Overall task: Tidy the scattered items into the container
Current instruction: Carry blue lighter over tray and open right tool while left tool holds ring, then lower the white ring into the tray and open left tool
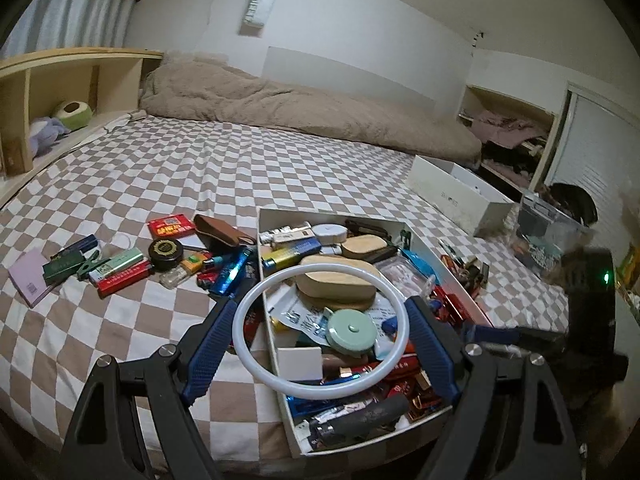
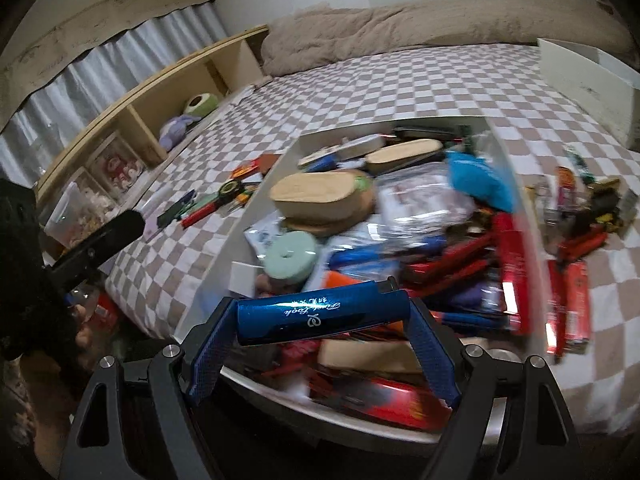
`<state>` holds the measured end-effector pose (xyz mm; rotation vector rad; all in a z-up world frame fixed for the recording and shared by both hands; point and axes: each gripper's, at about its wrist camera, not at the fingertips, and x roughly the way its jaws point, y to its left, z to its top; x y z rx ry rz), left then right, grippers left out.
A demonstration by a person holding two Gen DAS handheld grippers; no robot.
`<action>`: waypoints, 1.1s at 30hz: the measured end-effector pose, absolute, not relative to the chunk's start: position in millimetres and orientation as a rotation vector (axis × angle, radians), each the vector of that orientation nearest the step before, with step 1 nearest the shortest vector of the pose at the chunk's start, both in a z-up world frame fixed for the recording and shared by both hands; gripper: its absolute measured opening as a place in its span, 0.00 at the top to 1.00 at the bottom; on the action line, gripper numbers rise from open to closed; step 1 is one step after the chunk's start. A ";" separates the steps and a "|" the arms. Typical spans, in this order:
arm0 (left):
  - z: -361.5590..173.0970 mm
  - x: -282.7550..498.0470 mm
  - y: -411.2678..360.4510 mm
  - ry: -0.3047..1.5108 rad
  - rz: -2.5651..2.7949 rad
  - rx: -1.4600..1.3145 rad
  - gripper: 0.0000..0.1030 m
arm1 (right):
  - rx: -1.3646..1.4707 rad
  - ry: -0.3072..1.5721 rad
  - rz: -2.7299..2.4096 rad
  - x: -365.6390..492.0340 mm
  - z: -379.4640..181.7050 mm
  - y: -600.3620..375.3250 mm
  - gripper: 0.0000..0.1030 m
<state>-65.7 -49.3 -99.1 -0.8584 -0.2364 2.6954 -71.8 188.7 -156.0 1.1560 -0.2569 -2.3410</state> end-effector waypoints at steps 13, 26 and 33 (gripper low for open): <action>-81.4 -69.4 -58.4 -0.259 2.720 -0.797 0.17 | 1.082 -0.129 -2.298 -77.9 -162.5 117.2 0.00; -85.3 -74.4 -43.9 -0.228 2.699 -0.825 0.17 | 1.125 -0.141 -2.383 -61.8 -163.2 170.1 0.00; -102.0 -78.6 -20.7 -0.171 2.662 -0.897 0.17 | 1.112 -0.219 -2.411 -55.2 -160.6 198.0 0.00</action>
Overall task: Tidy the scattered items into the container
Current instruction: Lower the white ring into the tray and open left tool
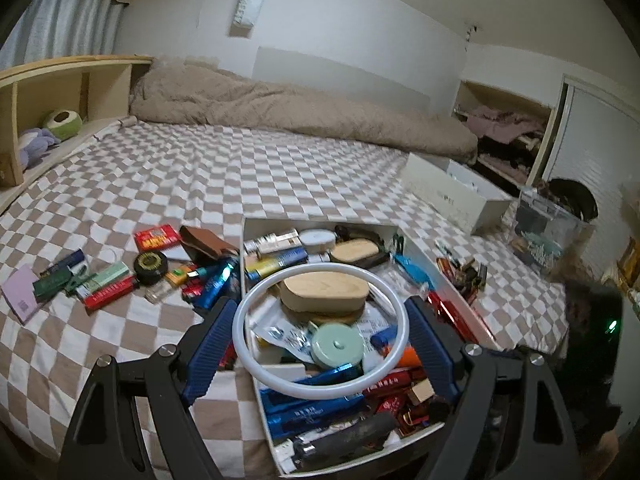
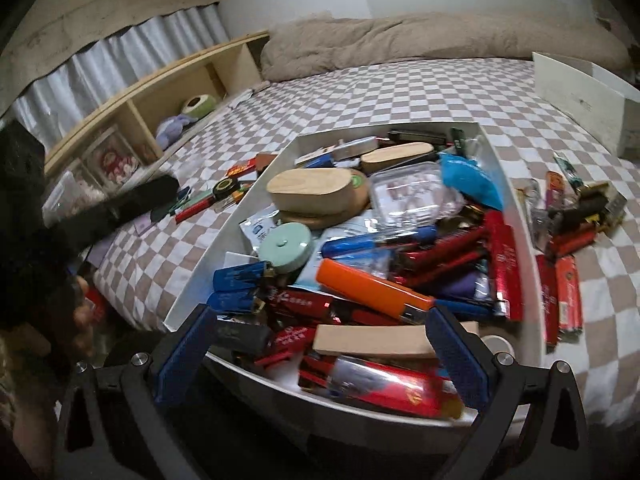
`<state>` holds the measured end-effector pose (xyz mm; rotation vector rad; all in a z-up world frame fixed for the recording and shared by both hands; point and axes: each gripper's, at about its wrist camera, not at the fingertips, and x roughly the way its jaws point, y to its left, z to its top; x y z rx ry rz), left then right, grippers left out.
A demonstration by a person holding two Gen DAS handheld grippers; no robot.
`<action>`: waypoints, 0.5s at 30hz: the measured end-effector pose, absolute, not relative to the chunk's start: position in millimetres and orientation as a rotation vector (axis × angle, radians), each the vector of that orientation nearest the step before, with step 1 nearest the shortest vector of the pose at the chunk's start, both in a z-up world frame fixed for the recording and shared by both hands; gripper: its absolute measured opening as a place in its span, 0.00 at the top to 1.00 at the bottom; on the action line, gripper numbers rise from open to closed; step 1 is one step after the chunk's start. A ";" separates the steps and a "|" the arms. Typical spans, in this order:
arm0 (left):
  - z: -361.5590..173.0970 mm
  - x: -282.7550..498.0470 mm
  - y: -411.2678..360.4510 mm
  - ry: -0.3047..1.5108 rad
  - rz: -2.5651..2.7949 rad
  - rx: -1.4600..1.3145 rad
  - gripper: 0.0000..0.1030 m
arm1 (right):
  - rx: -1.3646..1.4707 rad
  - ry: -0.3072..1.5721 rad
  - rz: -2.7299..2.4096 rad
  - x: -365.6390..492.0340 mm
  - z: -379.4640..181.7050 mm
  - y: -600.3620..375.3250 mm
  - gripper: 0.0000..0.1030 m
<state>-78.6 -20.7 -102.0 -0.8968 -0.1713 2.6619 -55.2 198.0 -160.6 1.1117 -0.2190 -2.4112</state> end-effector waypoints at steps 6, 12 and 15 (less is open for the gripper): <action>-127.0 -81.5 -0.8 -0.114 2.607 -1.016 0.17 | 1.104 -0.241 -2.444 -53.7 -160.7 214.9 0.00; -144.0 -83.2 8.2 -0.101 2.582 -1.081 0.17 | 1.131 -0.269 -2.452 -54.0 -167.4 229.0 0.00; -149.6 -84.6 10.8 -0.100 2.580 -1.098 0.17 | 1.134 -0.269 -2.452 -54.0 -169.2 231.0 0.00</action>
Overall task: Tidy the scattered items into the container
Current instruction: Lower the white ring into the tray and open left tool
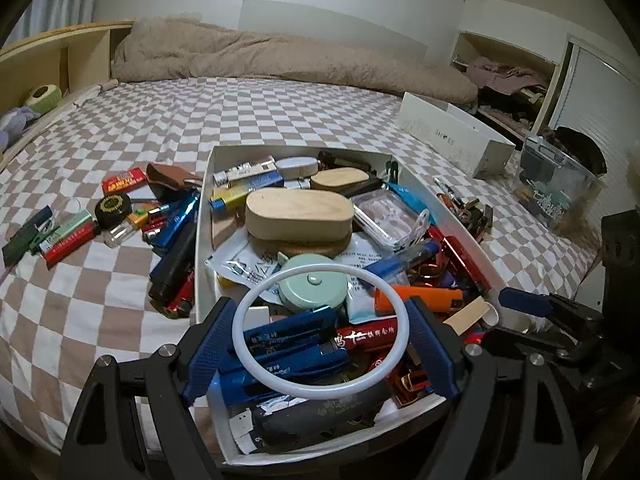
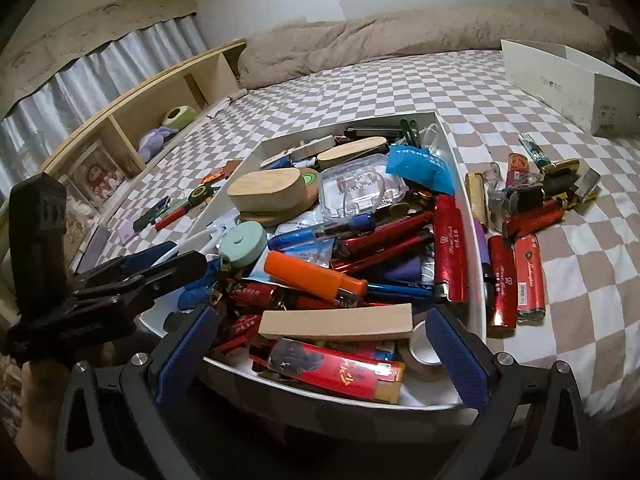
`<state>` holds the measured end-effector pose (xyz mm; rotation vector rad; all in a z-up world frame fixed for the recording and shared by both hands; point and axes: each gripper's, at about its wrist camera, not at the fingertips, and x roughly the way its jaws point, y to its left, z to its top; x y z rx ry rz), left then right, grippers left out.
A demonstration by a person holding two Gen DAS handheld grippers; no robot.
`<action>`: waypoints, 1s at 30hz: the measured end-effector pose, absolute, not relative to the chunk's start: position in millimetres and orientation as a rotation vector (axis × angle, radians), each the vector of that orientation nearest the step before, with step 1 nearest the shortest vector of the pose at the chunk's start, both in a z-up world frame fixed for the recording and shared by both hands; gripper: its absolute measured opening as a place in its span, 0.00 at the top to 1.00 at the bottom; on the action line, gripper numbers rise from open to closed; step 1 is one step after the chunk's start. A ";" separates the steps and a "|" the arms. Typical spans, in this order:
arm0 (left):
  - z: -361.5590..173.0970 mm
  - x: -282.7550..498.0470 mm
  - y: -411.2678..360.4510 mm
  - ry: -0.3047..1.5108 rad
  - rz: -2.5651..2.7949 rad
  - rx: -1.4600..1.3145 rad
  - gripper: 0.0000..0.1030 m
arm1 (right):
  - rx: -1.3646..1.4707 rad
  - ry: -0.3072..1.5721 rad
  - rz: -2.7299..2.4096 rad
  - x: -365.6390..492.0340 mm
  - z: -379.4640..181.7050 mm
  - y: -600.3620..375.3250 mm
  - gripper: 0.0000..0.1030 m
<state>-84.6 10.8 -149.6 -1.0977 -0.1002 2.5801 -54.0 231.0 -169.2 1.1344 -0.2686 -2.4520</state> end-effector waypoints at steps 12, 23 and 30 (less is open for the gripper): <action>-153.7 -79.4 9.8 -0.083 2.624 -1.146 0.05 | 1.145 -0.226 -2.466 -50.5 -169.6 230.0 0.00; -148.5 -70.2 -0.6 -0.181 2.619 -1.151 0.04 | 1.139 -0.188 -2.481 -41.6 -161.5 225.9 0.00; -141.2 -64.5 -7.1 -0.205 2.629 -1.134 0.04 | 1.104 -0.172 -2.515 -36.4 -149.7 223.7 0.00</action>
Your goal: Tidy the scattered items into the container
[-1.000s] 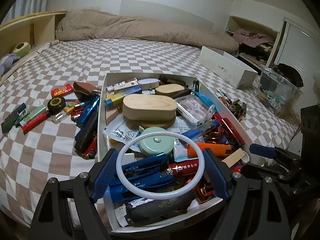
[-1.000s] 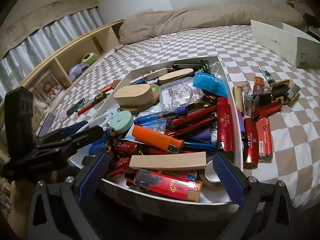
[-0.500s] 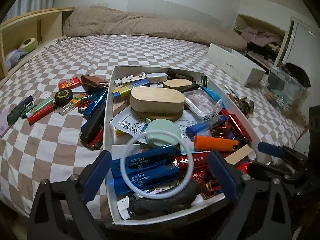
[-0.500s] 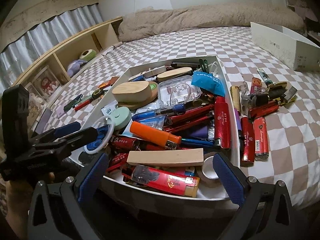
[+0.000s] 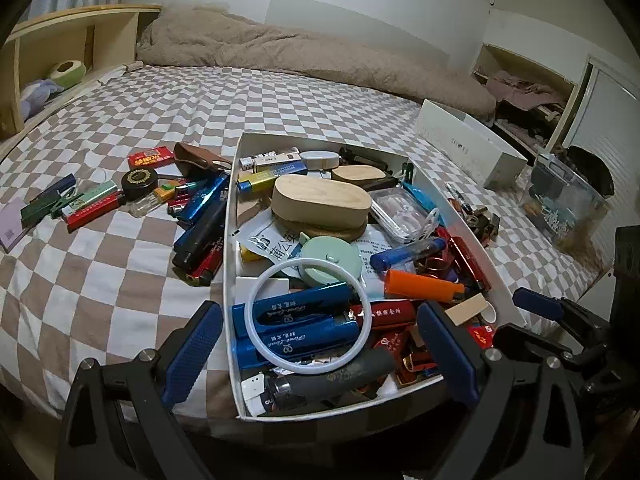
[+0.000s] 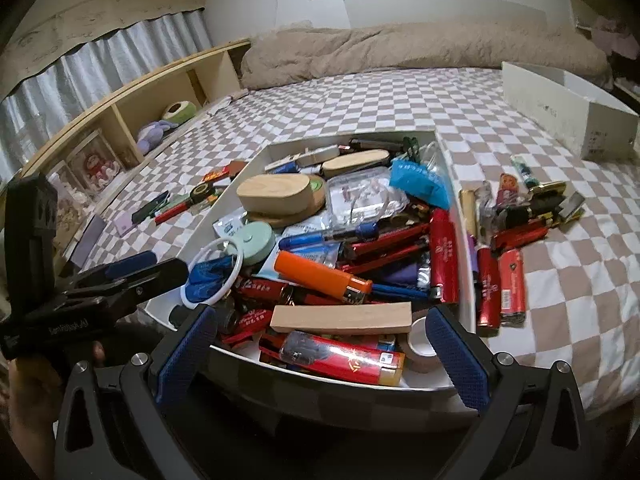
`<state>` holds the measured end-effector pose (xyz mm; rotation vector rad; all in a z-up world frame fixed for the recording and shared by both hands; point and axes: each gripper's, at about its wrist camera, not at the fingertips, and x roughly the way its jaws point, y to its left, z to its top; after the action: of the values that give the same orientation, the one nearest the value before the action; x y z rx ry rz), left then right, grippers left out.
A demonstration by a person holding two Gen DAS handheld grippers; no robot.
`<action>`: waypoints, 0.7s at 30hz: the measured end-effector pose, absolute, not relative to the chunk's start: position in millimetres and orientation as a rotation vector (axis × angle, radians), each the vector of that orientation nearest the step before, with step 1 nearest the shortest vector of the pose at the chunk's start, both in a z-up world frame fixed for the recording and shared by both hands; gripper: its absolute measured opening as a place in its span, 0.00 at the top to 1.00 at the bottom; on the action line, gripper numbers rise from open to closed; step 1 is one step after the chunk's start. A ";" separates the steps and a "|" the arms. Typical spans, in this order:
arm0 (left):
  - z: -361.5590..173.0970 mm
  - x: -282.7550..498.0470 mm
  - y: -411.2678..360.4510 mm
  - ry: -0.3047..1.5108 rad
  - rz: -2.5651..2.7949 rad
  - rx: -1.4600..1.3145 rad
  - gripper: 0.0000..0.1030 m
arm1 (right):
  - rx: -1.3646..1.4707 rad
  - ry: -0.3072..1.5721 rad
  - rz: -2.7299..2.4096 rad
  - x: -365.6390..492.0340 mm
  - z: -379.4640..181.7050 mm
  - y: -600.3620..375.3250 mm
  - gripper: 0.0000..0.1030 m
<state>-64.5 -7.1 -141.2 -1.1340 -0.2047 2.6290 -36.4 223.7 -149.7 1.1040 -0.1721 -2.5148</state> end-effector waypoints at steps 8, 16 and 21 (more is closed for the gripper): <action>-118.9 -51.5 -8.5 -0.162 2.696 -1.071 0.04 | 0.986 -0.179 -2.589 -23.9 -115.6 233.4 0.00; -88.0 -34.6 -6.9 -0.132 2.746 -0.976 0.04 | 0.856 -0.122 -2.657 -4.4 -83.8 239.3 0.00; -72.7 -21.8 -4.9 -0.096 2.780 -0.924 0.00 | 0.797 -0.109 -2.686 9.2 -69.6 244.3 0.00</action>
<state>-21.8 -4.9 -72.7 -0.9244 -0.0956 2.7800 9.2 244.3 -69.6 0.7974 -0.1091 -2.6859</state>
